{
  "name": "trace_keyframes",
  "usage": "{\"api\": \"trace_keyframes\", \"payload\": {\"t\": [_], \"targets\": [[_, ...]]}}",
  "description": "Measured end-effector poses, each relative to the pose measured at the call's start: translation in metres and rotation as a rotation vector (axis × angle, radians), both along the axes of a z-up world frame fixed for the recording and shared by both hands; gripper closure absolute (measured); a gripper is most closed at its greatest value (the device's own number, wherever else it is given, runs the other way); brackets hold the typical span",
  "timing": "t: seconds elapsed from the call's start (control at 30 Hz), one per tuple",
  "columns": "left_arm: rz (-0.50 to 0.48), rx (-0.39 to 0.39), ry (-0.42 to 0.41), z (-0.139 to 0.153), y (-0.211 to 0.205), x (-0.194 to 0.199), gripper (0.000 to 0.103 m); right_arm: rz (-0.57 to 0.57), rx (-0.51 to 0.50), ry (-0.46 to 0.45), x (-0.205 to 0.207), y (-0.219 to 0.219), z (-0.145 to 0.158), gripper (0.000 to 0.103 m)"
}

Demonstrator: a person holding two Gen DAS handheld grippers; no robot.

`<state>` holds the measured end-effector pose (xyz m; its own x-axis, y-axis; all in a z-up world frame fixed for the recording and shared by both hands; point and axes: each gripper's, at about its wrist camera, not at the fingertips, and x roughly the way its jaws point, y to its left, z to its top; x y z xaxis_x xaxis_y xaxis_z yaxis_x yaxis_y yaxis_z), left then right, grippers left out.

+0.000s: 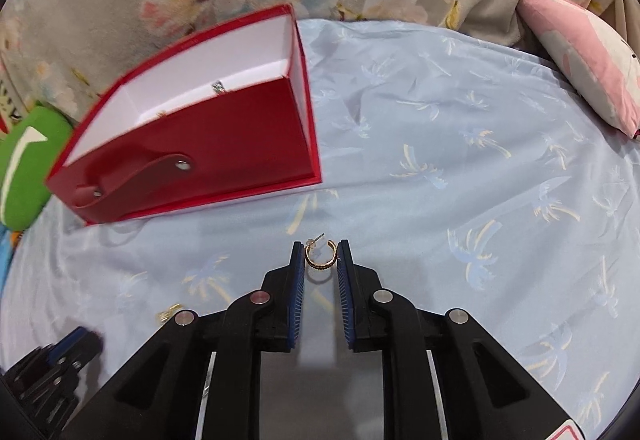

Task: Organize jewelry
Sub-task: 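Carry both hoop earrings over the red box with both tools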

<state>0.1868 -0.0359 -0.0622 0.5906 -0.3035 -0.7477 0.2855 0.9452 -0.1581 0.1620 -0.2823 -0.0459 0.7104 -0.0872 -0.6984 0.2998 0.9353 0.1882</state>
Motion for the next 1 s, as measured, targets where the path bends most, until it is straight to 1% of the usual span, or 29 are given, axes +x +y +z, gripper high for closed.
{"api": "trace_keyframes", "payload": {"t": [0.07, 0.13, 0.2, 0.23, 0.3, 0.43, 0.57, 0.63, 0.73, 0.87, 0.93, 1.0], "targets": [[0.008, 0.008, -0.011, 0.002, 0.001, -0.002, 0.083, 0.023, -0.003, -0.039, -0.013, 0.006, 0.013, 0.088], [0.004, 0.038, -0.04, 0.01, 0.0, -0.007, 0.083, 0.05, -0.015, -0.068, -0.026, 0.012, 0.027, 0.088], [-0.004, 0.01, -0.061, 0.024, 0.003, -0.012, 0.083, 0.07, -0.023, -0.094, -0.035, 0.016, 0.04, 0.088], [-0.009, -0.008, -0.073, 0.035, 0.006, -0.013, 0.083, 0.083, -0.033, -0.111, -0.04, 0.019, 0.05, 0.088], [-0.018, -0.02, -0.1, 0.054, 0.01, -0.013, 0.083, 0.101, -0.048, -0.143, -0.045, 0.022, 0.066, 0.088], [-0.024, 0.007, -0.193, 0.099, 0.017, -0.003, 0.083, 0.141, -0.057, -0.205, -0.042, 0.026, 0.102, 0.088], [-0.027, 0.016, -0.248, 0.142, 0.017, 0.027, 0.083, 0.178, -0.081, -0.233, -0.015, 0.029, 0.129, 0.088], [-0.02, 0.036, -0.286, 0.161, 0.016, 0.045, 0.083, 0.193, -0.108, -0.238, 0.005, 0.03, 0.141, 0.088], [-0.019, 0.065, -0.326, 0.182, 0.005, 0.075, 0.083, 0.206, -0.116, -0.228, 0.04, 0.028, 0.151, 0.088], [-0.03, 0.061, -0.318, 0.193, -0.009, 0.12, 0.083, 0.219, -0.111, -0.213, 0.09, 0.023, 0.157, 0.088], [-0.041, 0.078, -0.307, 0.192, -0.019, 0.141, 0.083, 0.218, -0.12, -0.199, 0.115, 0.022, 0.156, 0.088], [-0.042, 0.109, -0.301, 0.188, -0.03, 0.162, 0.083, 0.217, -0.105, -0.183, 0.137, 0.018, 0.153, 0.088]]}}
